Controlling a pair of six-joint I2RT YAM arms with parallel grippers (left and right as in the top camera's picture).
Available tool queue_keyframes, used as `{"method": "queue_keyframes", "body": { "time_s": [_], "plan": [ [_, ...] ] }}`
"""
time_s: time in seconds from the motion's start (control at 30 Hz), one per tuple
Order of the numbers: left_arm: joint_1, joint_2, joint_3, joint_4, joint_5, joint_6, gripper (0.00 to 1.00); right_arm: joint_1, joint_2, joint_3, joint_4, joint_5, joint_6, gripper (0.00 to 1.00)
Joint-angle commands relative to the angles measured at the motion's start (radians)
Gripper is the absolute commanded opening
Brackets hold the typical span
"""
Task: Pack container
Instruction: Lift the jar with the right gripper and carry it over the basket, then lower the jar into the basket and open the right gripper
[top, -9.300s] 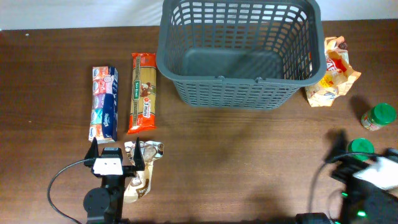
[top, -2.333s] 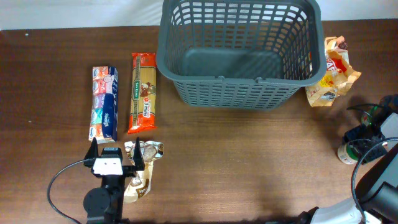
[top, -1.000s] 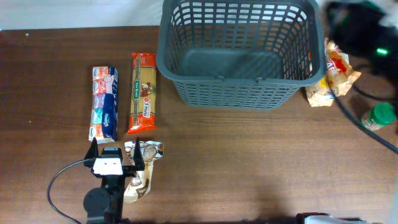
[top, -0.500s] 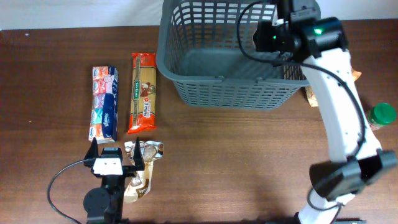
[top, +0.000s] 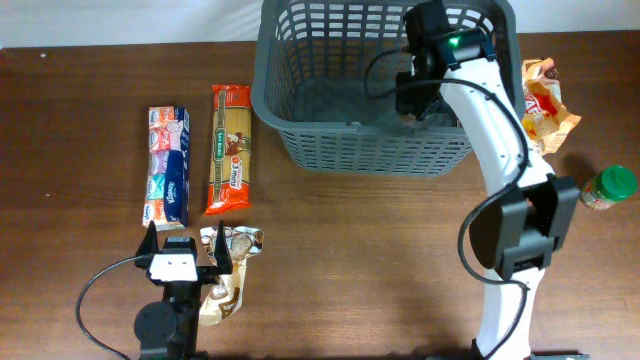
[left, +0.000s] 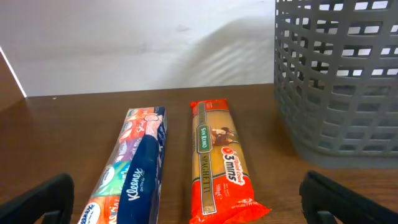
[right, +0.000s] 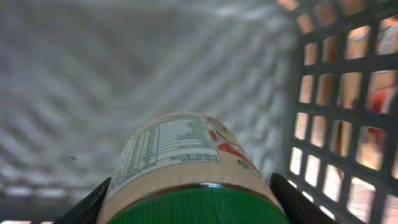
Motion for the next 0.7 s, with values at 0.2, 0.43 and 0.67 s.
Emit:
{"method": "queue_keyframes", "body": {
  "time_s": [0.2,0.43,0.67],
  "plan": [
    [0.006,-0.008,-0.006,-0.001,-0.007,-0.01,0.99,-0.042,0.063,0.012,-0.032,-0.044,-0.004,0.08],
    [0.006,-0.008,-0.006,-0.001,-0.007,-0.01,0.99,-0.087,0.064,0.012,-0.073,-0.113,-0.004,0.08],
    [0.006,-0.008,-0.006,-0.001,-0.007,-0.01,0.99,-0.101,0.064,0.011,-0.118,-0.117,-0.006,0.09]
  ]
}}
